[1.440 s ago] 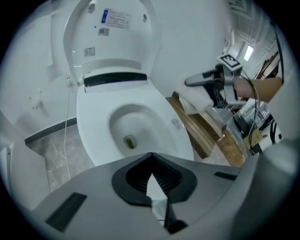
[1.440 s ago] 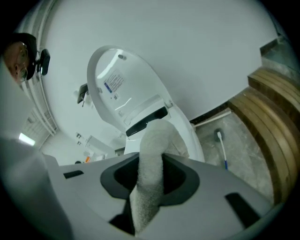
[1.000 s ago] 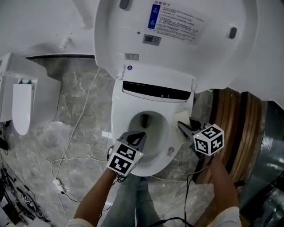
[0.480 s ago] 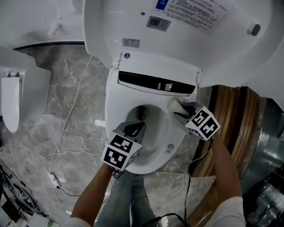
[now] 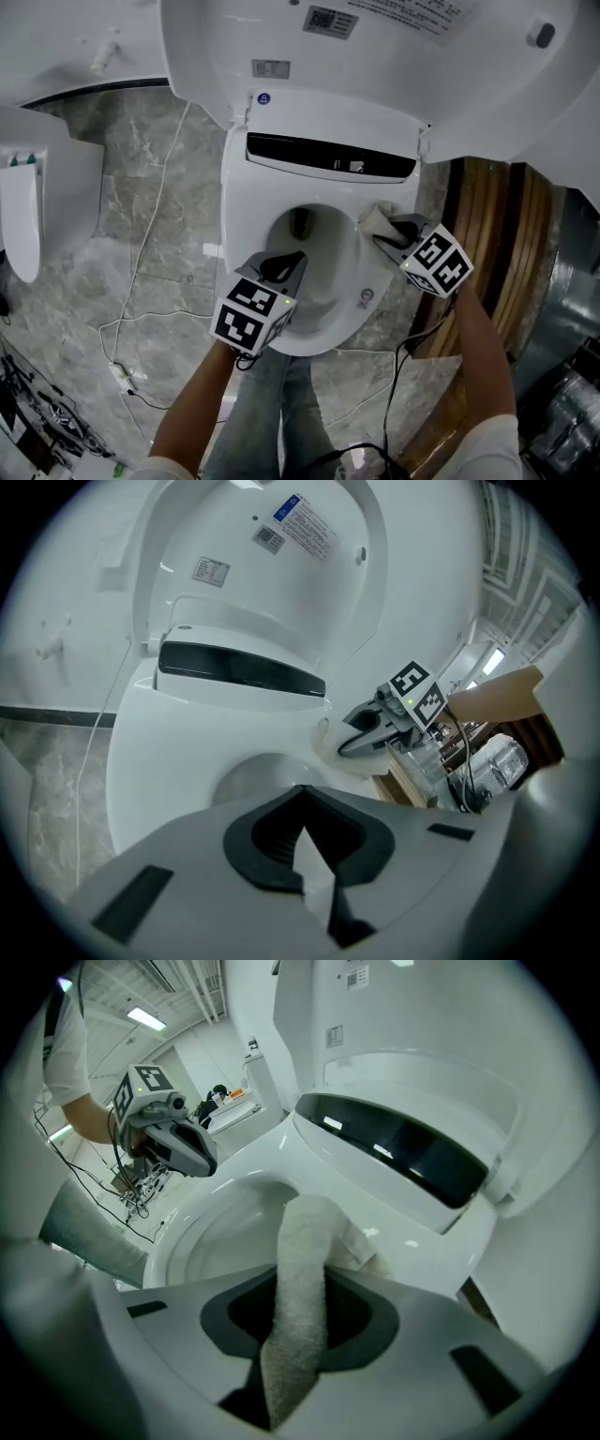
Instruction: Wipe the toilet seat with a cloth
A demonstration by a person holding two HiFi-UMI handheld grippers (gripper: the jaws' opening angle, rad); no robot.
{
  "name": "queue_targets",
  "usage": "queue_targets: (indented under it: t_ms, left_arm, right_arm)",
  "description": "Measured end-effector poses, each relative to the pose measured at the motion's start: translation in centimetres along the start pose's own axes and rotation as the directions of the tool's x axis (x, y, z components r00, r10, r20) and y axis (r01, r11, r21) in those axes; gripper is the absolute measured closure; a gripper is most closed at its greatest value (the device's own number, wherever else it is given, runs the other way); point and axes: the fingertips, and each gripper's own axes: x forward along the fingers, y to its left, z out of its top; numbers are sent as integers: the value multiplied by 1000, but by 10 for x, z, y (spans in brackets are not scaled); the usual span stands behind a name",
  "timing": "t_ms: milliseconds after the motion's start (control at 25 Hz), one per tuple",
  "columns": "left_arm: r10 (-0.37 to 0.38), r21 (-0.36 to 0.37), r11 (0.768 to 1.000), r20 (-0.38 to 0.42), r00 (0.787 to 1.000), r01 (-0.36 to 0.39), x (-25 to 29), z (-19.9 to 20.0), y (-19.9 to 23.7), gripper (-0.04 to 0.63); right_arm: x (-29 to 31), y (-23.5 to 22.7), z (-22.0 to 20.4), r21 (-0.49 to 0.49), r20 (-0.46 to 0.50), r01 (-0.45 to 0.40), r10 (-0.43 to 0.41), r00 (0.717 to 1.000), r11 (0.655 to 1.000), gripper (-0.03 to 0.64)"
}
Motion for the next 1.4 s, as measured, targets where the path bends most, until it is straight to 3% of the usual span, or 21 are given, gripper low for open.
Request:
queue_targets:
  t_ms: [520,1160,1400]
  left_arm:
    - [4,-9,1000,-35,999,-5,-12,-40,-11,584]
    - [-8,8,1000,-70,997,9,-15,-77,-43,584]
    - [4,1,1000,-81,997,-4,-27,-101,-53,584]
  right_arm:
    - [6,46,-25,-3,13,-9,9,1000,1000,517]
    - [7,110,-55,94,100,-26,17,995,995,517]
    - [11,150,-67,87,111,-65,55,992,994,517]
